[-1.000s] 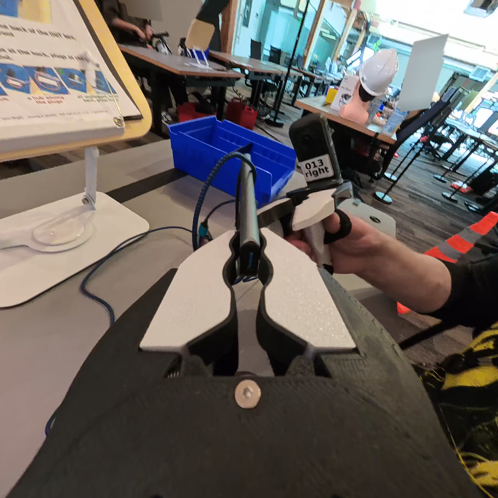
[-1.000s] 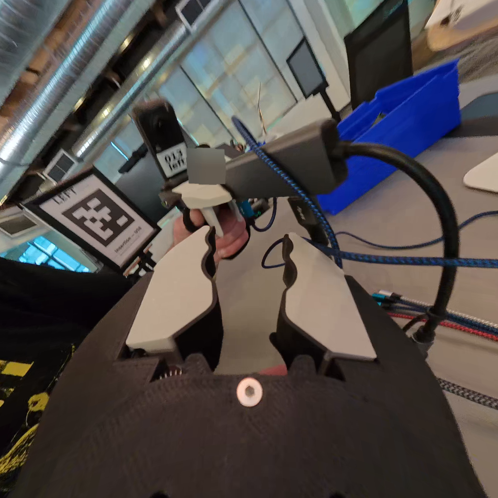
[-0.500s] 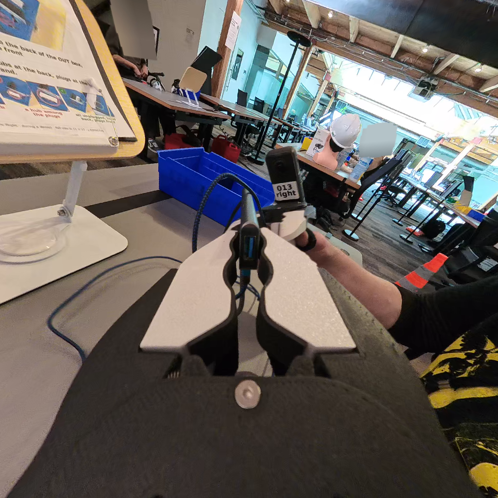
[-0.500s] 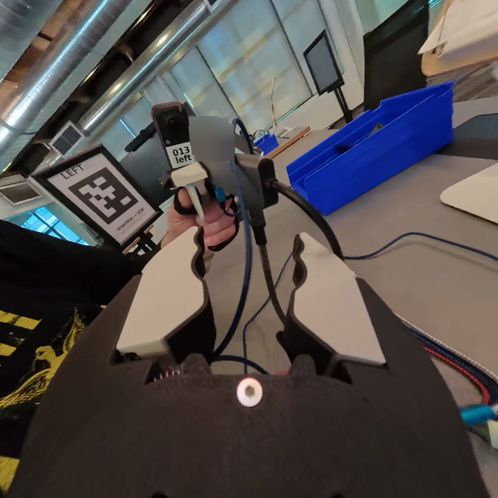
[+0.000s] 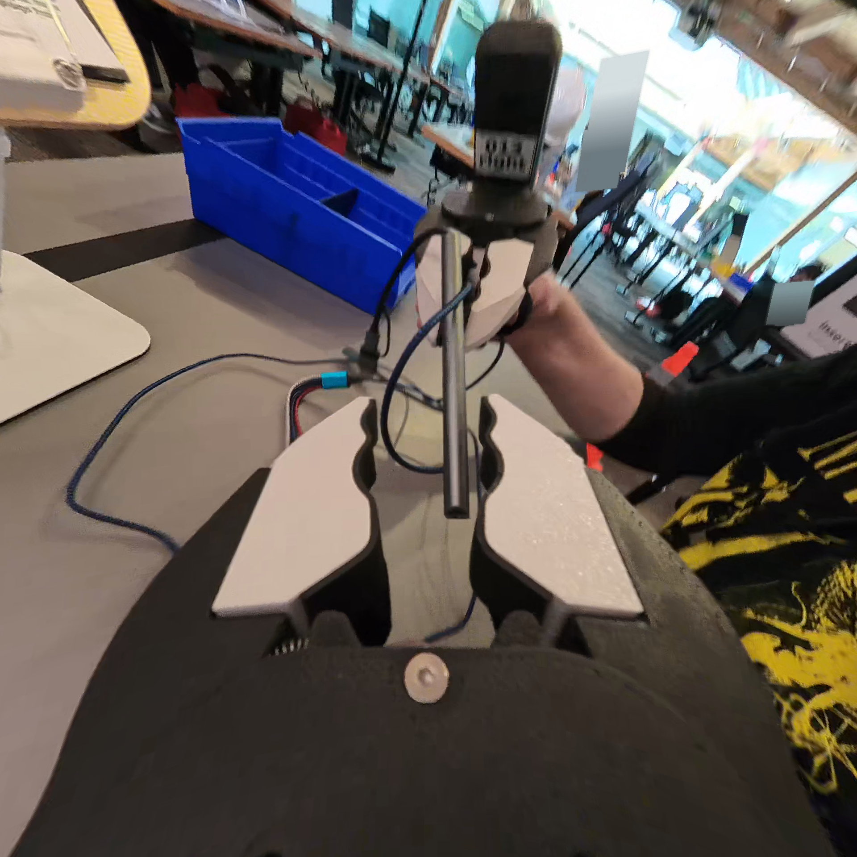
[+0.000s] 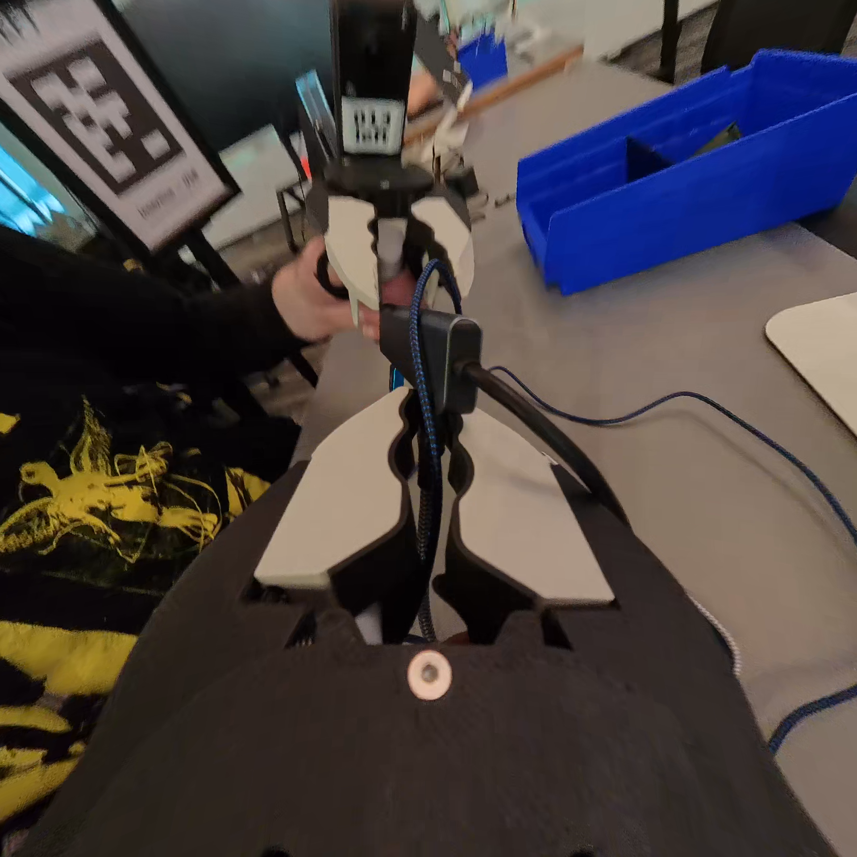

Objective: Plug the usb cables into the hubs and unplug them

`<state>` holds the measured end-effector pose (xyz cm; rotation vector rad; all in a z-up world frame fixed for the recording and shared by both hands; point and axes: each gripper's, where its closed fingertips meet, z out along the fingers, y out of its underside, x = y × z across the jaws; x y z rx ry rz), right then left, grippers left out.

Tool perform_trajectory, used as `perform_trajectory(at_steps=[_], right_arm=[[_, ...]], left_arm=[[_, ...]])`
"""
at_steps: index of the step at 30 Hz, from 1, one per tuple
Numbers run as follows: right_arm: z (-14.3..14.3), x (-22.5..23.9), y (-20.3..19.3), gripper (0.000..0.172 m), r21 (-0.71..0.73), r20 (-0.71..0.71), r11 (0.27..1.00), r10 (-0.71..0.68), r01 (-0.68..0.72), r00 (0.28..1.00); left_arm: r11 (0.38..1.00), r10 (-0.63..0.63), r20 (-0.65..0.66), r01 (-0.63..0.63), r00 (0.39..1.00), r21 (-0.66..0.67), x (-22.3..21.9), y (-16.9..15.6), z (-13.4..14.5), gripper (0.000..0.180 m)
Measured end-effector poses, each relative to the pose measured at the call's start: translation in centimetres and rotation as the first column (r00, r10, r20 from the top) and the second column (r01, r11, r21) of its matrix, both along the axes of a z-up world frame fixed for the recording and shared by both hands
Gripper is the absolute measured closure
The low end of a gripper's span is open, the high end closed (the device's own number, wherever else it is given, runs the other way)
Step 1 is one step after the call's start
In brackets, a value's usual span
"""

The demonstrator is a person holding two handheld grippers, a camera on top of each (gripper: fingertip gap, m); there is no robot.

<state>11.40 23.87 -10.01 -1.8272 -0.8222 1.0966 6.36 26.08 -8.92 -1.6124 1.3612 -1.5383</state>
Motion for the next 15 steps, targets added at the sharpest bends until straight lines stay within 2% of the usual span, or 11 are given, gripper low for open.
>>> perform_trajectory(at_steps=[3,5,7,8,10,12,15], right_arm=[[-0.4,-0.5,-0.6,0.162,-0.046,0.149,0.994,0.102,-0.097,0.983],[-0.6,-1.1,-1.1,0.162,-0.084,0.234,0.984,0.175,-0.159,0.956],[-0.8,-1.8,-1.7,0.162,-0.125,0.299,0.966,0.252,-0.225,0.92],[-0.8,-2.2,-1.8,0.162,-0.133,0.325,0.961,0.273,-0.242,0.905],[-0.8,-2.9,-1.8,0.162,-0.132,0.362,0.955,0.296,-0.266,0.884],[-0.9,-2.9,-1.1,0.162,-0.092,0.406,0.965,0.26,-0.244,0.876],[-0.7,-2.7,-1.1,0.161,-0.088,0.384,0.971,0.238,-0.222,0.892]], left_arm=[[0.991,-0.102,-0.113,0.111,0.988,0.078,0.5,-1.7,-0.5,0.13],[0.974,-0.165,-0.228,0.195,0.96,0.116,1.4,-3.3,-2.0,0.125],[0.957,-0.213,-0.299,0.26,0.93,0.127,2.3,-4.8,-3.4,0.129],[0.95,-0.236,-0.314,0.286,0.92,0.124,2.6,-5.3,-3.8,0.138],[0.946,-0.262,-0.28,0.304,0.923,0.115,3.1,-5.9,-3.6,0.167],[0.959,-0.232,-0.262,0.266,0.937,0.102,3.3,-5.2,-3.8,0.169],[0.967,-0.214,-0.22,0.239,0.952,0.092,3.3,-5.1,-3.6,0.171]])
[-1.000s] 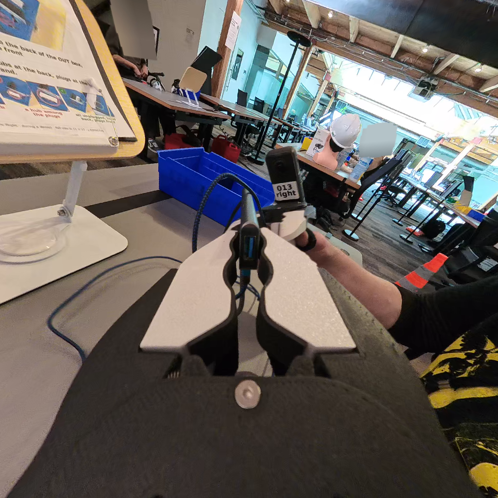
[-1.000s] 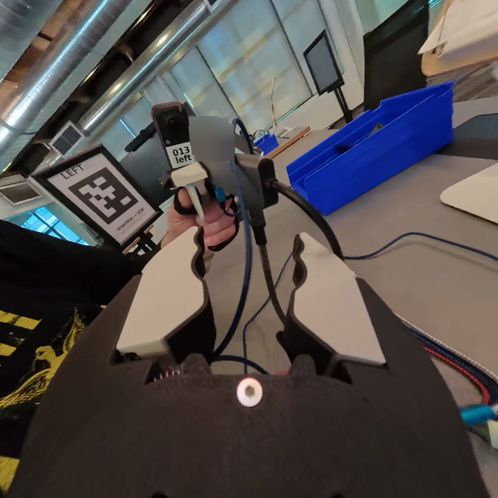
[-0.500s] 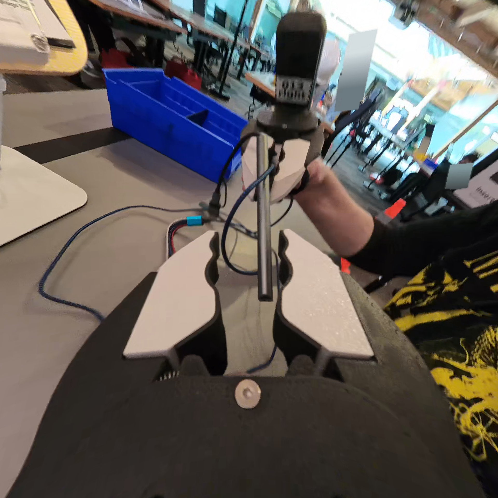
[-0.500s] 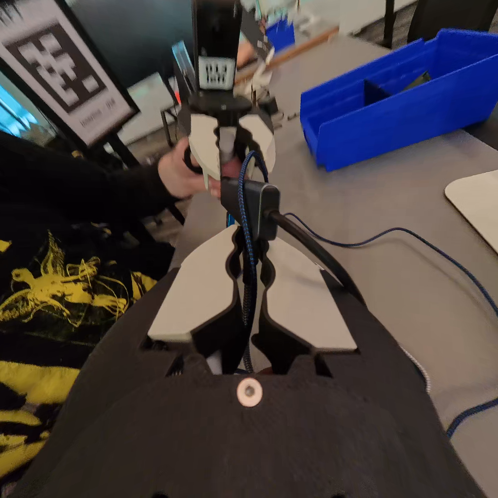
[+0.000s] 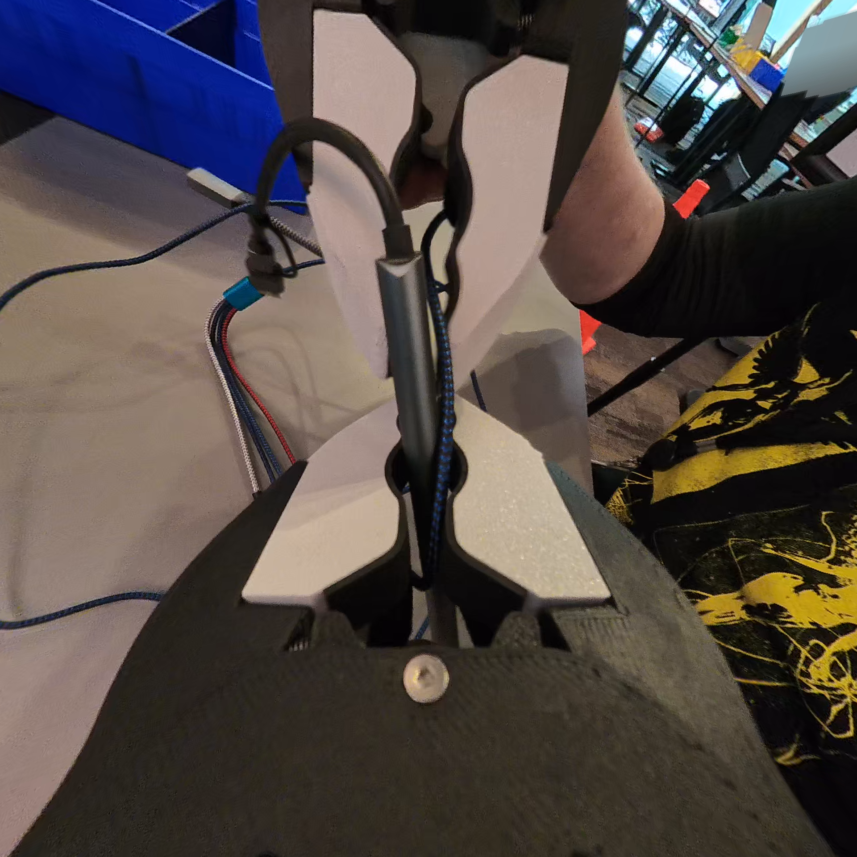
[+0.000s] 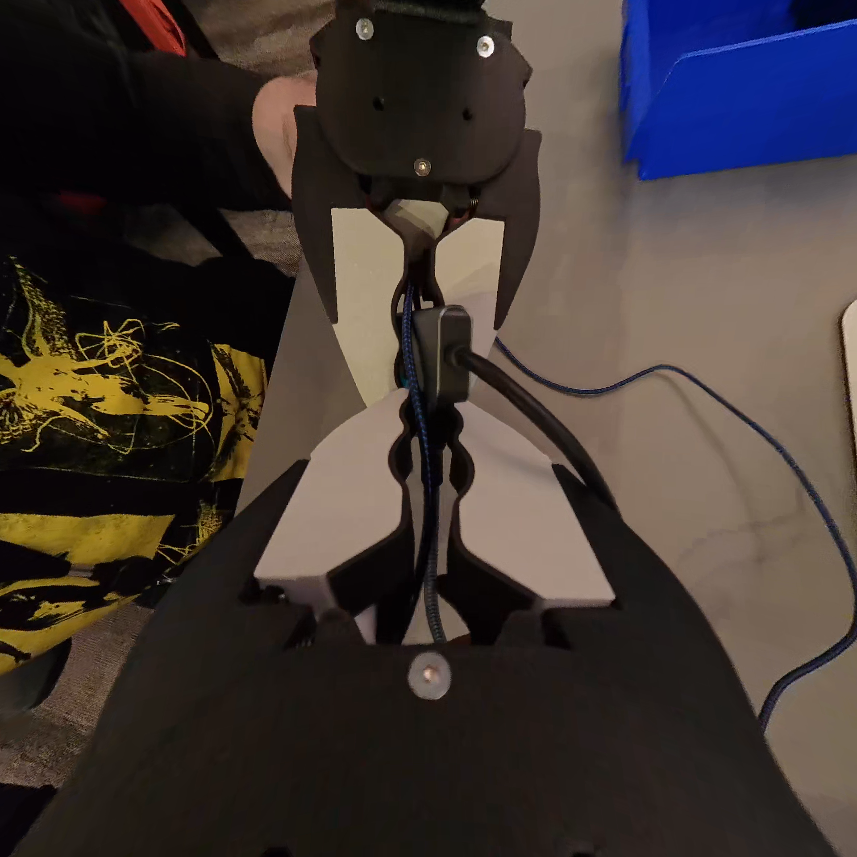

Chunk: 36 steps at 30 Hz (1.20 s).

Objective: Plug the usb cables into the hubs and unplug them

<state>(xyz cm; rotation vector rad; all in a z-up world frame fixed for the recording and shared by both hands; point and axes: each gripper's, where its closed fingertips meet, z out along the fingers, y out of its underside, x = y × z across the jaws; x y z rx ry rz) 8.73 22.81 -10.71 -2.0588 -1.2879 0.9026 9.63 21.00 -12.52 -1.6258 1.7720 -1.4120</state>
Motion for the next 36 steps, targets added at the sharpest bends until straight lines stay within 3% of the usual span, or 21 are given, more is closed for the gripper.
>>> perform_trajectory(at_steps=[3,6,10,13,19,29,36], right_arm=[[-0.1,0.8,-0.4,0.147,-0.015,-0.009,1.0,-0.002,0.001,1.0],[0.1,0.6,-0.2,0.159,-0.008,-0.046,1.0,-0.011,0.011,0.999],[-0.1,0.4,-0.2,0.163,0.013,-0.061,1.0,-0.017,0.017,0.998],[-1.1,0.2,-0.6,0.164,0.011,-0.011,1.0,-0.006,0.006,1.0],[-0.9,0.5,-0.9,0.163,0.012,-0.009,1.0,-0.004,0.004,1.0],[-0.4,0.5,-1.2,0.162,0.021,-0.064,0.999,-0.026,0.028,0.998],[0.1,0.9,-1.5,0.162,0.091,-0.066,0.995,-0.044,0.05,0.997]], left_arm=[[1.0,0.024,0.051,-0.023,0.998,-0.017,-0.1,0.3,0.4,0.171],[0.999,0.019,0.075,-0.017,0.997,-0.027,0.0,0.1,0.4,0.171],[0.999,0.0,0.081,0.003,0.997,-0.044,-0.1,-0.1,0.4,0.171],[0.999,-0.019,0.044,0.021,0.999,-0.047,0.1,-0.2,0.3,0.156],[1.0,-0.014,0.062,0.013,0.998,0.016,0.3,-0.3,0.4,0.165],[0.999,-0.011,0.122,0.015,0.992,-0.034,0.5,-0.7,1.0,0.165],[0.997,0.036,0.163,-0.047,0.986,0.065,0.6,-0.6,1.3,0.168]])
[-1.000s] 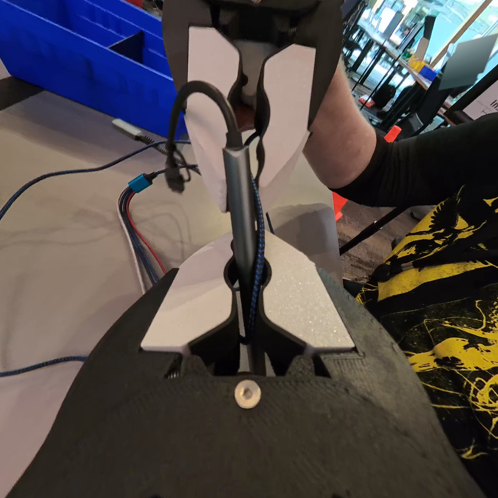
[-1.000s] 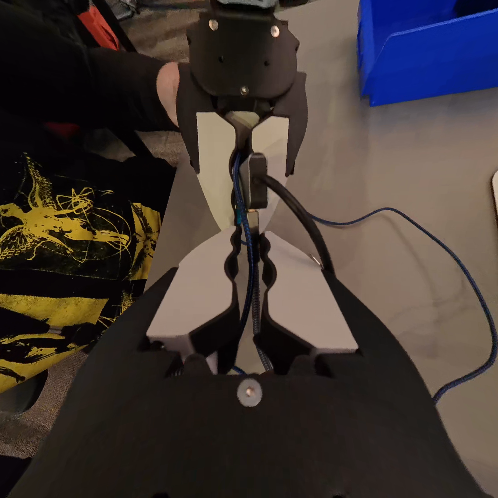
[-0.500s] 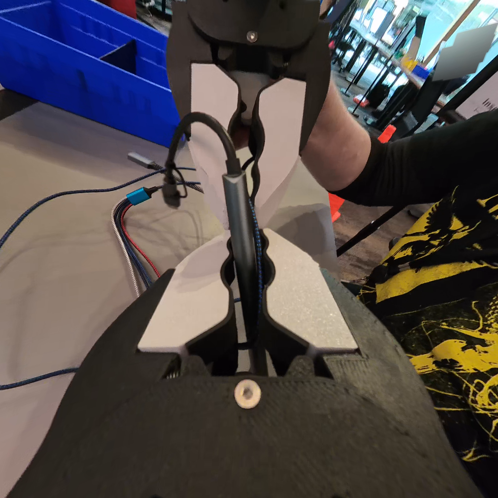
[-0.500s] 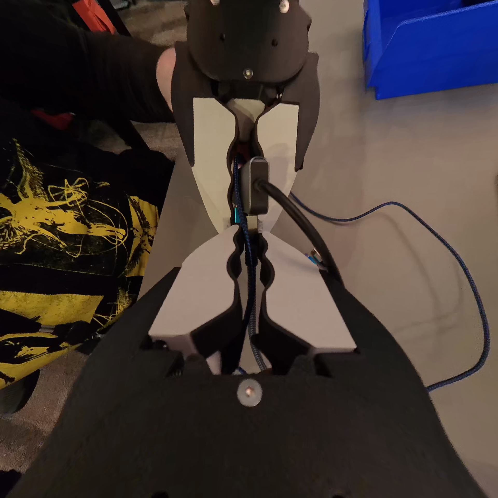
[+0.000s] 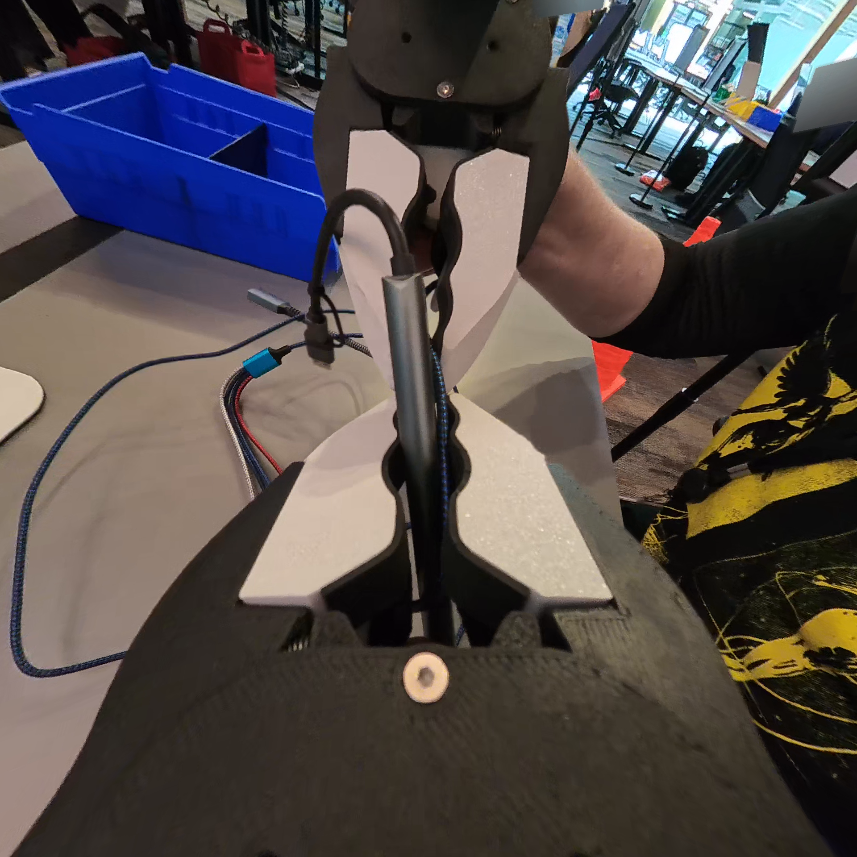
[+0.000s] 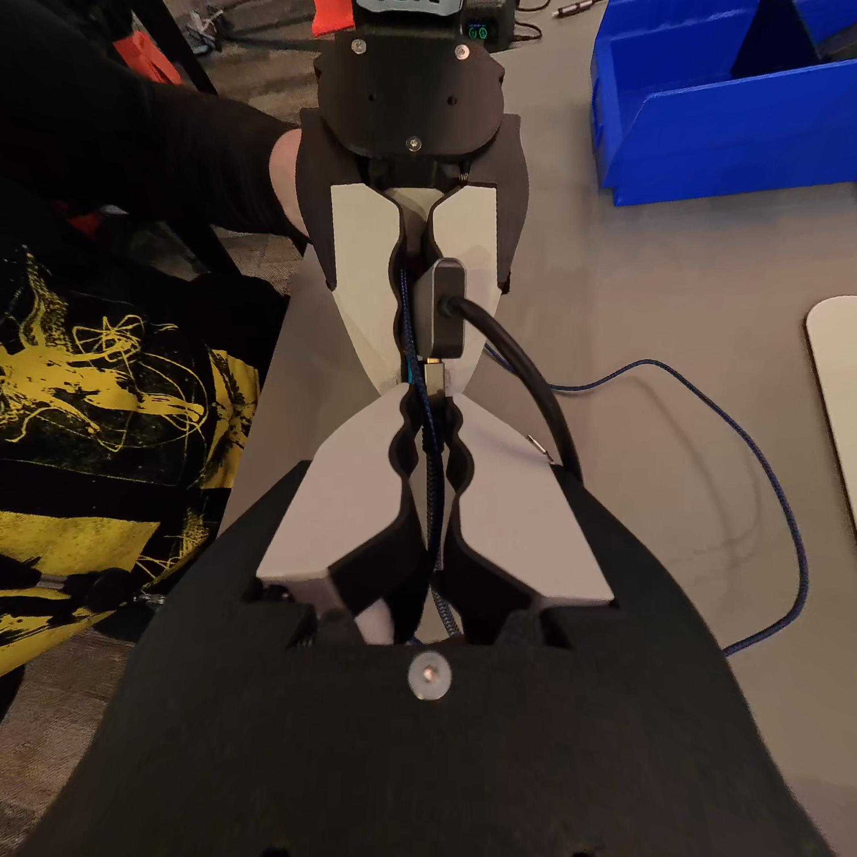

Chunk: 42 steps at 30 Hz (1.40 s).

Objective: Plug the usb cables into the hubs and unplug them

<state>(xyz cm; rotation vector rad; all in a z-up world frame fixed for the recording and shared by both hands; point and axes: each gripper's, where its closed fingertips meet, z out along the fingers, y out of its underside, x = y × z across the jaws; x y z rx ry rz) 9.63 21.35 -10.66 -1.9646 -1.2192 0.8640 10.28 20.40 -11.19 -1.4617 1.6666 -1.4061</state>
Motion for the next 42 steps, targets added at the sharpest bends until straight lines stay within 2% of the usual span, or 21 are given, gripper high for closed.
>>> perform_trajectory(at_steps=[12,14,16,18,20,23,30,31,32,33,34,35,36,38,41,42], right_arm=[[1.5,0.3,-2.2,0.162,0.008,0.012,0.999,0.037,-0.037,0.999],[1.3,0.4,-2.7,0.162,0.005,0.056,0.999,0.051,-0.052,0.997],[1.4,0.5,-2.9,0.162,-0.006,0.105,0.999,0.048,-0.048,0.993],[1.3,0.9,-2.7,0.162,0.016,0.211,0.999,0.034,-0.039,0.977],[1.2,1.0,-2.7,0.162,0.024,0.282,0.999,0.029,-0.037,0.959],[1.4,1.1,-2.7,0.162,0.038,0.342,0.999,0.016,-0.031,0.939],[2.2,0.8,-3.5,0.161,0.021,0.239,0.999,0.04,-0.046,0.97],[1.6,1.4,-3.8,0.161,0.006,0.267,0.999,0.045,-0.048,0.963],[0.7,2.6,-4.2,0.162,-0.011,0.31,0.999,0.045,-0.044,0.95],[0.4,3.3,-4.5,0.162,-0.03,0.279,0.999,0.034,-0.027,0.96],[0.8,3.3,-4.7,0.162,-0.038,0.21,0.999,0.022,-0.014,0.977],[1.3,2.9,-5.0,0.162,-0.022,0.19,1.0,0.024,-0.02,0.981],[1.5,2.6,-5.1,0.162,0.002,0.212,1.0,0.03,-0.031,0.977],[1.5,3.2,-4.5,0.162,0.014,0.201,1.0,0.0,-0.003,0.98],[1.8,4.8,-5.6,0.162,0.023,0.176,1.0,0.008,-0.012,0.984],[2.5,4.7,-6.6,0.162,0.04,0.147,0.998,0.052,-0.058,0.988]], left_arm=[[0.999,-0.028,0.064,0.03,0.998,-0.02,0.2,-2.1,1.7,0.169],[0.999,-0.033,0.048,0.032,0.998,0.024,0.1,-2.4,1.4,0.169],[0.999,-0.037,0.055,0.037,0.998,-0.006,0.2,-2.6,1.6,0.169],[1.0,-0.023,0.056,0.022,0.998,0.004,0.5,-2.3,1.3,0.17],[0.997,-0.012,0.031,0.01,0.999,0.071,0.5,-2.3,1.3,0.169],[0.995,0.007,0.024,-0.009,1.0,0.098,0.4,-2.1,1.6,0.169],[0.999,-0.041,0.063,0.041,0.997,0.0,0.0,-2.9,2.4,0.17],[1.0,0.005,0.103,-0.004,0.995,-0.009,-0.1,-2.1,3.1,0.169],[0.994,0.06,0.192,-0.041,0.979,-0.105,-1.2,-0.2,5.4,0.169],[0.981,0.123,0.263,-0.078,0.957,-0.176,-2.6,2.2,7.5,0.17],[0.989,0.131,0.232,-0.113,0.964,-0.092,-2.9,2.9,7.2,0.17],[0.995,0.1,0.168,-0.098,0.981,-0.021,-2.3,2.2,6.1,0.169],[0.998,0.062,0.153,-0.06,0.986,-0.016,-1.6,0.9,5.6,0.169],[0.994,0.079,0.111,-0.086,0.991,0.061,-1.0,0.9,4.3,0.169],[0.993,0.116,0.11,-0.113,0.987,-0.034,-1.8,2.9,4.3,0.169],[0.99,0.143,0.094,-0.143,0.985,-0.015,-2.0,3.9,4.0,0.169]])
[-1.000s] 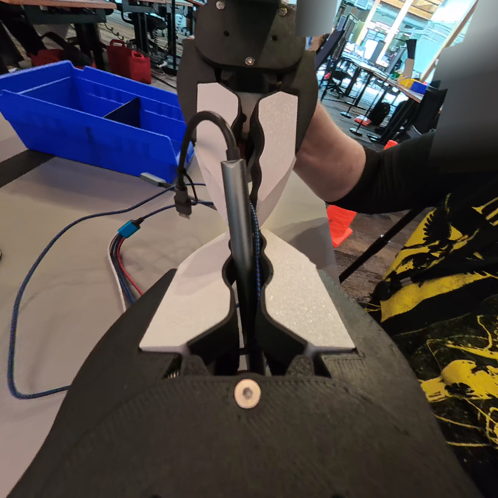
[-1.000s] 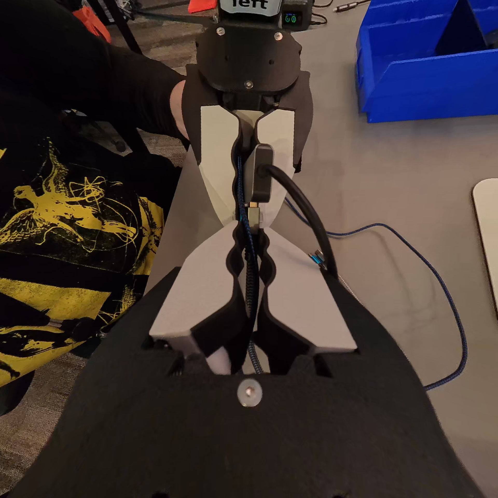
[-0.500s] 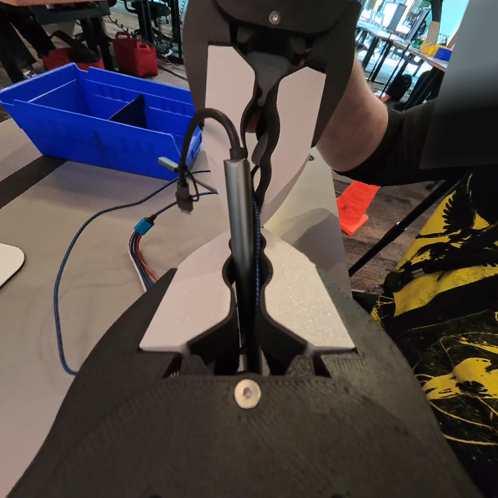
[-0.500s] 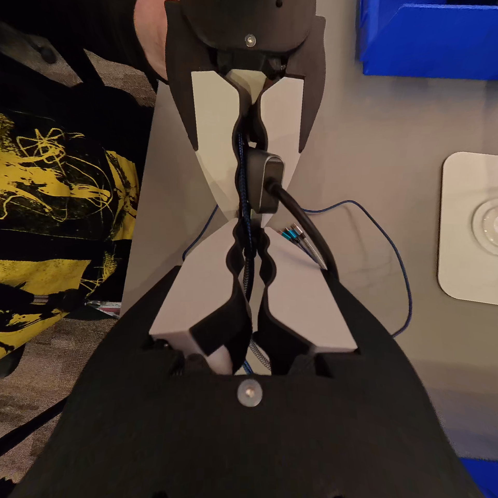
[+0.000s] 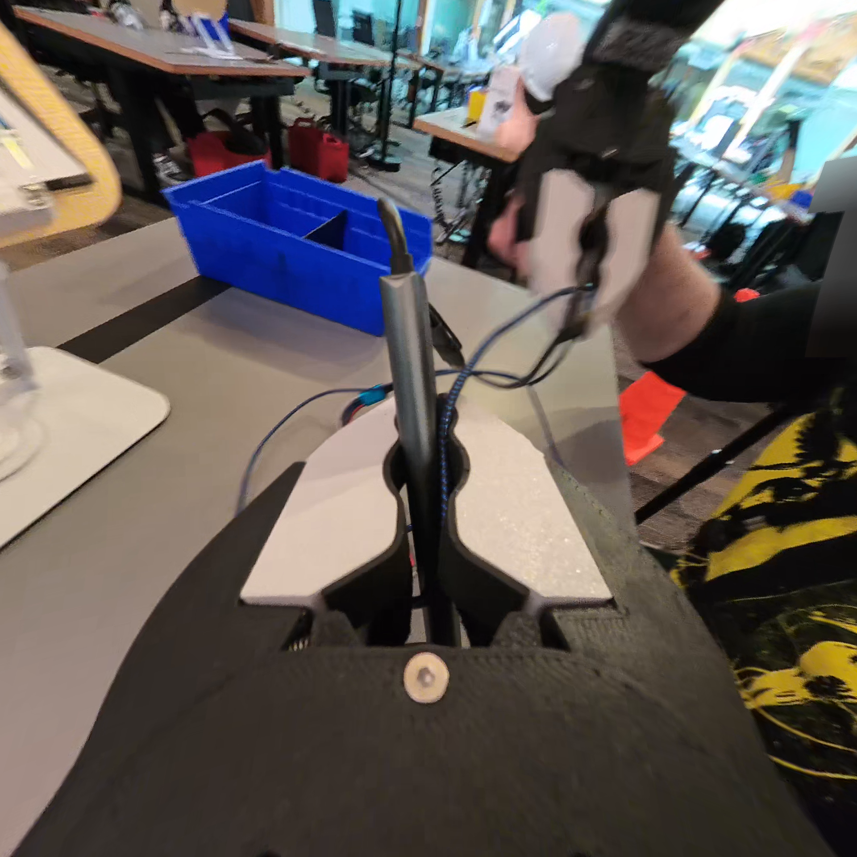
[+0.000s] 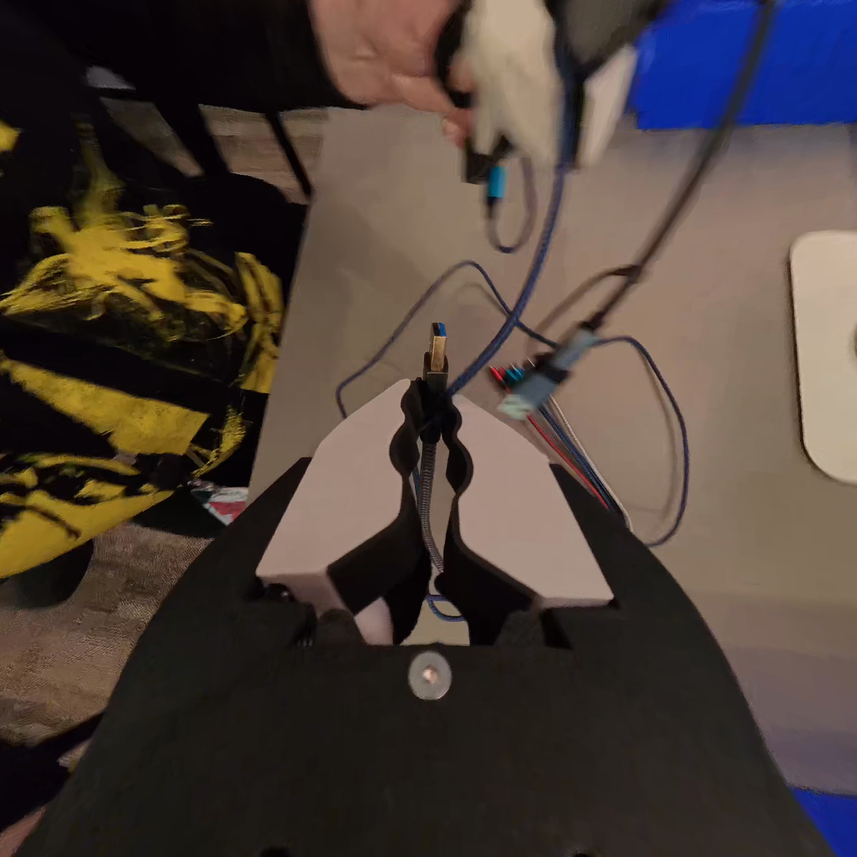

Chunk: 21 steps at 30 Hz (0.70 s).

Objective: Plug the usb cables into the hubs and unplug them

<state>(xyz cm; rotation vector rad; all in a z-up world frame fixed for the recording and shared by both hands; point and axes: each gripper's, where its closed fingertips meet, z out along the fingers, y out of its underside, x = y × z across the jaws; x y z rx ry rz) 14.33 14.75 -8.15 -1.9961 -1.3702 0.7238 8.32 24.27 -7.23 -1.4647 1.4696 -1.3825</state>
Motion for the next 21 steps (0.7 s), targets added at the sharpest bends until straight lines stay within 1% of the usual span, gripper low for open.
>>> perform_trajectory(at_steps=[1,2,4,6,8,11,13,14,17,19,21], right_arm=[[0.7,0.0,-0.7,0.162,0.026,-0.023,0.999,0.027,-0.027,0.999],[1.0,0.4,-0.8,0.162,0.038,-0.012,0.999,0.019,-0.019,1.0],[0.7,1.1,-1.7,0.162,0.046,0.021,0.998,0.053,-0.054,0.998],[0.7,1.2,-1.8,0.162,0.062,0.012,0.997,0.053,-0.054,0.999],[1.9,1.0,-1.5,0.162,0.108,-0.082,0.993,0.046,-0.037,0.996],[3.8,2.8,0.1,0.163,0.148,-0.241,0.985,-0.046,0.084,0.969],[4.9,3.8,1.1,0.163,0.164,-0.348,0.974,-0.091,0.157,0.933],[5.1,3.9,1.3,0.163,0.16,-0.38,0.973,-0.096,0.167,0.92],[4.4,3.4,1.9,0.163,0.141,-0.403,0.975,-0.1,0.17,0.91],[5.2,3.4,2.3,0.163,0.132,-0.492,0.975,-0.093,0.18,0.866],[5.9,4.0,3.2,0.164,0.124,-0.571,0.967,-0.112,0.221,0.813]], left_arm=[[1.0,0.025,-0.01,-0.025,1.0,0.005,-0.1,0.8,-0.2,0.169],[0.999,0.039,0.005,-0.039,0.999,-0.02,-0.1,1.3,0.0,0.169],[0.995,0.077,0.011,-0.076,0.997,-0.059,-0.2,2.3,-0.1,0.169],[0.993,0.089,-0.017,-0.09,0.996,-0.082,-0.2,2.8,-0.8,0.169],[0.991,0.094,-0.031,-0.097,0.995,-0.095,-0.2,3.0,-1.6,0.169],[0.987,0.104,-0.053,-0.109,0.993,-0.115,-0.4,3.5,-2.4,0.169],[0.987,0.089,-0.059,-0.096,0.994,-0.131,-0.1,3.3,-2.6,0.169],[0.986,0.085,-0.075,-0.094,0.994,-0.136,0.1,3.1,-3.0,0.17],[0.982,0.081,-0.107,-0.098,0.991,-0.162,0.4,3.0,-4.2,0.17],[0.98,0.073,-0.146,-0.098,0.987,-0.172,0.4,3.1,-5.4,0.169],[0.978,0.059,-0.179,-0.092,0.982,-0.185,0.6,2.8,-6.5,0.169]])
